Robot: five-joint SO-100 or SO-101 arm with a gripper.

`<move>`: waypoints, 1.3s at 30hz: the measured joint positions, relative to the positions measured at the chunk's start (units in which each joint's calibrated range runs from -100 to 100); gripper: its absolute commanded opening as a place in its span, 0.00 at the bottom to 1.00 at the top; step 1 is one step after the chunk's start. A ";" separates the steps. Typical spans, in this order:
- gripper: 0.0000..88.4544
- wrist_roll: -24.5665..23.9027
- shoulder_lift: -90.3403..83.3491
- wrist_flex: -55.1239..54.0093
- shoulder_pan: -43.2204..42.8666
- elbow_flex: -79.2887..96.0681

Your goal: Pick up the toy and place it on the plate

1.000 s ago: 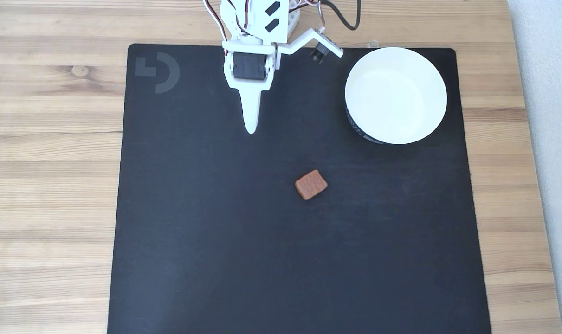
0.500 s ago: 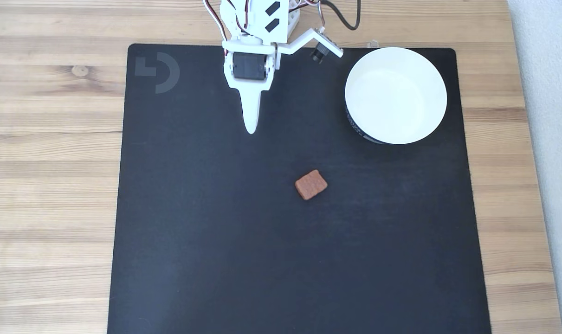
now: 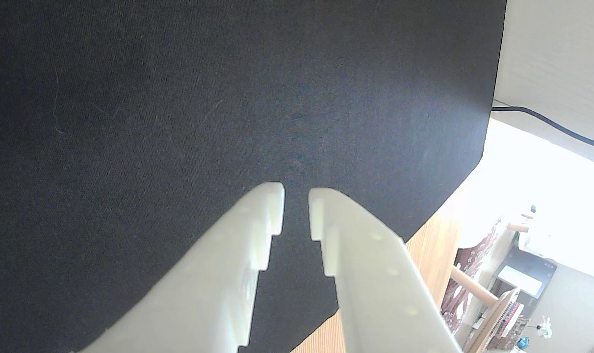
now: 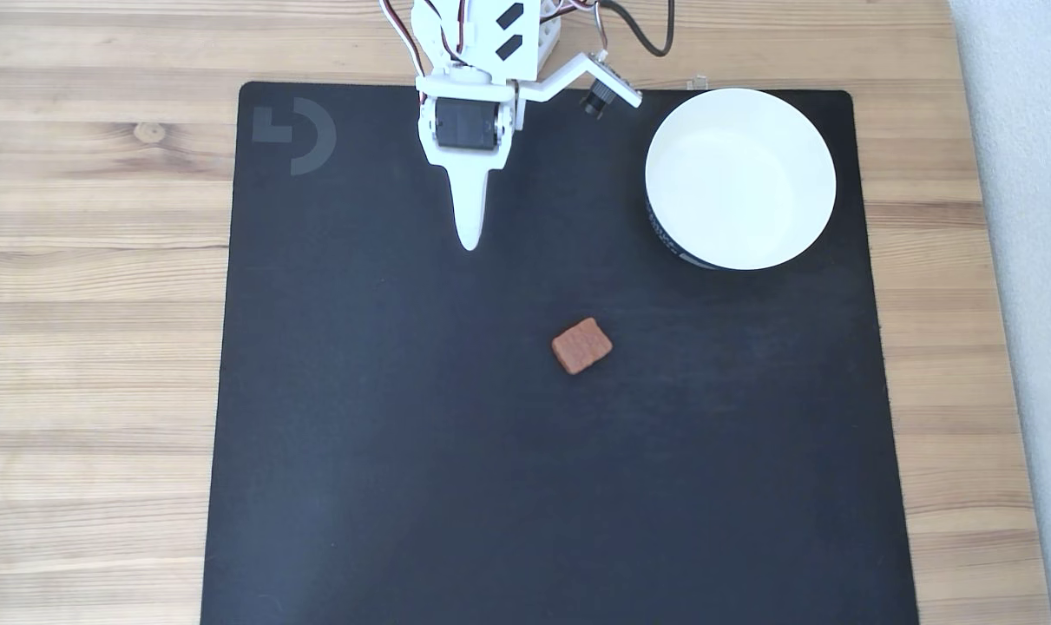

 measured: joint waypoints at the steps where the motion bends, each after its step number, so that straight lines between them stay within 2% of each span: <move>1: 0.03 0.00 0.00 0.00 0.00 0.00; 39: 0.03 0.00 -0.08 1.52 0.33 -1.51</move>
